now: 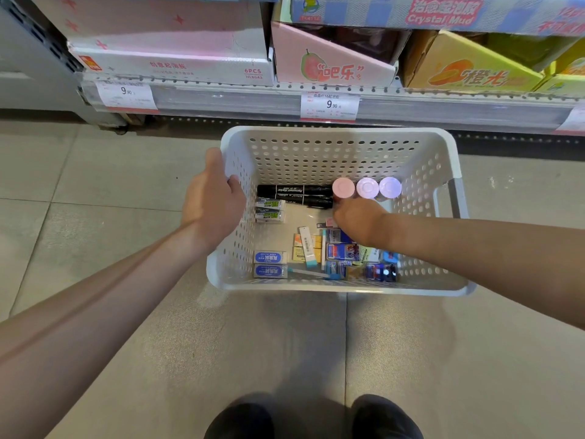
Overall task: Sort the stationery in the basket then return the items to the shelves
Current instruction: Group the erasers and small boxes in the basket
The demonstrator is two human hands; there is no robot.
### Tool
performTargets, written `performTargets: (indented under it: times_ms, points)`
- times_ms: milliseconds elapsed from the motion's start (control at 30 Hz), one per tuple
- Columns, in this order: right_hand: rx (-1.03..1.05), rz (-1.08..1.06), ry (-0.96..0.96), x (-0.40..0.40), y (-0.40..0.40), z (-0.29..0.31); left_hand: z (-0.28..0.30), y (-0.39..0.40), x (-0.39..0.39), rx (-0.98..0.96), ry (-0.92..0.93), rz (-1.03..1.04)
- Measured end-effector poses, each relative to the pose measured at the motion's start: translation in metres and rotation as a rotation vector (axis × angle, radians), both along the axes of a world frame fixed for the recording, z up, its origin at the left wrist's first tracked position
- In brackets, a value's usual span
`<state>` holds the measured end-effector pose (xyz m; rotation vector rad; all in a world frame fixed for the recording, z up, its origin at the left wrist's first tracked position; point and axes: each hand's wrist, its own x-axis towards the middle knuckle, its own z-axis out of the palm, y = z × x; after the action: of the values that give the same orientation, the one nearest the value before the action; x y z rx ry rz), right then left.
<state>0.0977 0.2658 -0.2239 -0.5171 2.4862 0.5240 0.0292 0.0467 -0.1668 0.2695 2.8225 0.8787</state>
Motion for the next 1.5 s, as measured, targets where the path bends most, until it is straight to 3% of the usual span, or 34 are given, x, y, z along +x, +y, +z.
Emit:
performTargets:
  times_ms: [267,600,667,800,967,1200,1367,1500]
  points:
    - [-0.050,-0.033,0.028,0.001,-0.002,0.006,0.000,-0.001,-0.001,0.015,0.000,-0.010]
    - [-0.287,-0.099,0.098,0.003,-0.012,0.017,0.003,0.001,0.000,-0.012,-0.015,0.000]
    - [-0.454,-0.257,0.126,0.000,-0.021,0.020,0.004,0.001,0.000,-0.021,-0.022,0.004]
    - [-0.875,-0.758,-0.096,-0.013,-0.045,0.017,0.005,0.001,0.000,-0.028,-0.029,0.012]
    - [-1.037,-1.030,-0.351,-0.017,-0.071,-0.003,0.003,0.000,0.000,-0.008,-0.008,-0.004]
    - [-0.999,-1.043,-0.208,-0.019,-0.083,-0.020,0.000,0.000,0.000,0.014,0.006,-0.004]
    - [-1.074,-1.135,-0.249,-0.020,-0.088,-0.023,0.000,0.000,0.000,0.011,0.002,-0.003]
    - [-1.076,-1.086,-0.370,-0.018,-0.091,-0.021,0.000,-0.001,-0.001,0.014,0.006,-0.008]
